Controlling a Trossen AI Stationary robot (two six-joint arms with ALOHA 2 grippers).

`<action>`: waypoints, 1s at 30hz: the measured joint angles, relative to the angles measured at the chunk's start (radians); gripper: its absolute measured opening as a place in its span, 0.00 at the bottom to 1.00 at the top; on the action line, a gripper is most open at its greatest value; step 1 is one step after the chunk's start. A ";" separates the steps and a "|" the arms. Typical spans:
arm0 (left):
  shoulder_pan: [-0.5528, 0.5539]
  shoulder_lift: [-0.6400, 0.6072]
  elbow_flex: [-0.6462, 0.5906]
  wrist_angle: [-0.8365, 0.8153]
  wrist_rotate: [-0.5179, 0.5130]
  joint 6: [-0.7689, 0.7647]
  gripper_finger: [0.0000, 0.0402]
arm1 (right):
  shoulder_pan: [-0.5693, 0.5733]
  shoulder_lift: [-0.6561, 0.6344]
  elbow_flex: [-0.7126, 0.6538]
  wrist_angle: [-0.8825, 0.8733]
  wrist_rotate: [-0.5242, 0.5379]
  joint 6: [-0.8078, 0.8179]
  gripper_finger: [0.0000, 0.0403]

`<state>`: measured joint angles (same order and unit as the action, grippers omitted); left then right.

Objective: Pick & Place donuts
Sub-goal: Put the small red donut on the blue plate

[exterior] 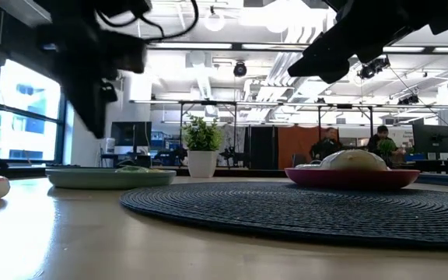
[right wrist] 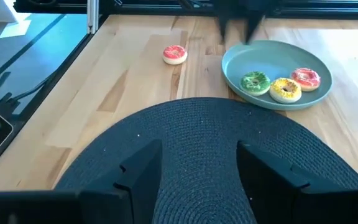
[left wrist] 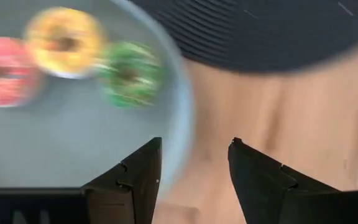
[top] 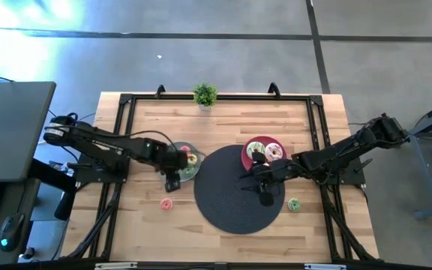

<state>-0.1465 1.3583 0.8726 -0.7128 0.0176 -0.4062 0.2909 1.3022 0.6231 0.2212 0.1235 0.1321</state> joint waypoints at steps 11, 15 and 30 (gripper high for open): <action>-0.347 0.014 -0.061 0.062 -0.063 -0.127 0.44 | 0.000 0.000 0.000 -0.001 0.011 -0.001 0.49; -0.406 0.014 -0.117 0.091 -0.149 -0.256 0.44 | 0.000 0.000 0.000 0.000 0.030 -0.001 0.49; -0.418 0.014 -0.259 0.276 -0.130 -0.322 0.43 | 0.000 0.000 0.000 0.000 0.031 -0.001 0.49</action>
<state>-0.5640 1.3727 0.6136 -0.4370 -0.1124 -0.7278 0.2909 1.3022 0.6231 0.2207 0.1547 0.1310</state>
